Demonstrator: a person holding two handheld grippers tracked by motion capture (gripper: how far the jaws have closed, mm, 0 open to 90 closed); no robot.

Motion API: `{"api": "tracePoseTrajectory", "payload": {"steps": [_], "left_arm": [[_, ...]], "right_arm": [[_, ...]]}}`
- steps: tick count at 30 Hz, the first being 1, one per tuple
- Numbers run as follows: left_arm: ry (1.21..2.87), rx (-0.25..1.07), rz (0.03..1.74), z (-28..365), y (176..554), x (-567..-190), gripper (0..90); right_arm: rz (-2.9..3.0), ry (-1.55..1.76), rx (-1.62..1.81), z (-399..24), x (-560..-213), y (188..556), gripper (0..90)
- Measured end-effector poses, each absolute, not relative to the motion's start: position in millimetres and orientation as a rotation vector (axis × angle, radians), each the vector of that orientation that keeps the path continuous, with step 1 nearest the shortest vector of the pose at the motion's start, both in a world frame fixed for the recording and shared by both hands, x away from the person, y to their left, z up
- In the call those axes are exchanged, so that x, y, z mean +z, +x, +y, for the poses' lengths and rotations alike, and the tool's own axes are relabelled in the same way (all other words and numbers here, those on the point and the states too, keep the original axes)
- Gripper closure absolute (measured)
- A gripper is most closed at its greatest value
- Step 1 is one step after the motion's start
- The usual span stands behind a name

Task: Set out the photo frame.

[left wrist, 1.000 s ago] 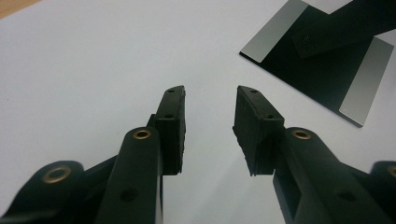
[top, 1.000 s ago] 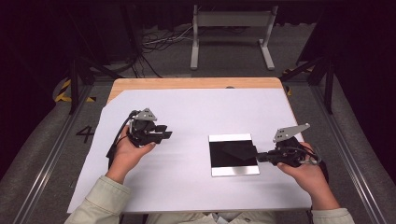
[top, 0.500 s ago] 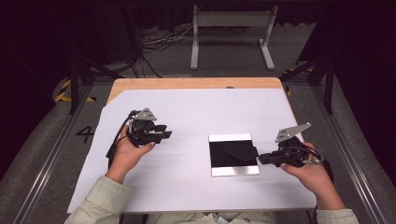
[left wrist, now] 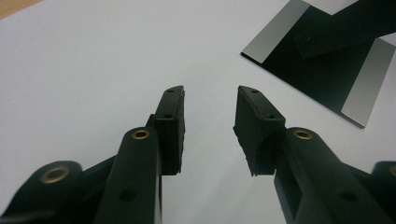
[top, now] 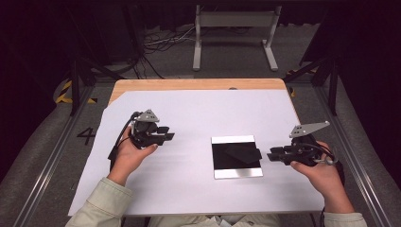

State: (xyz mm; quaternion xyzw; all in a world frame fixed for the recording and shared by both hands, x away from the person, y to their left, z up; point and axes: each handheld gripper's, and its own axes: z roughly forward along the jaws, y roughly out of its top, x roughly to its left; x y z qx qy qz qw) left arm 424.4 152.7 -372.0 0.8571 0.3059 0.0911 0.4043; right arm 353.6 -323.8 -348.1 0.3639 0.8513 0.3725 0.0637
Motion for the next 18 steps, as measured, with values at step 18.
{"api": "tracePoseTrajectory", "payload": {"steps": [18], "left_arm": [[2.164,0.241,0.788,154,423,-374,62.6]], "right_arm": [[2.444,1.406,1.257,-326,-349,367,50.7]]}}
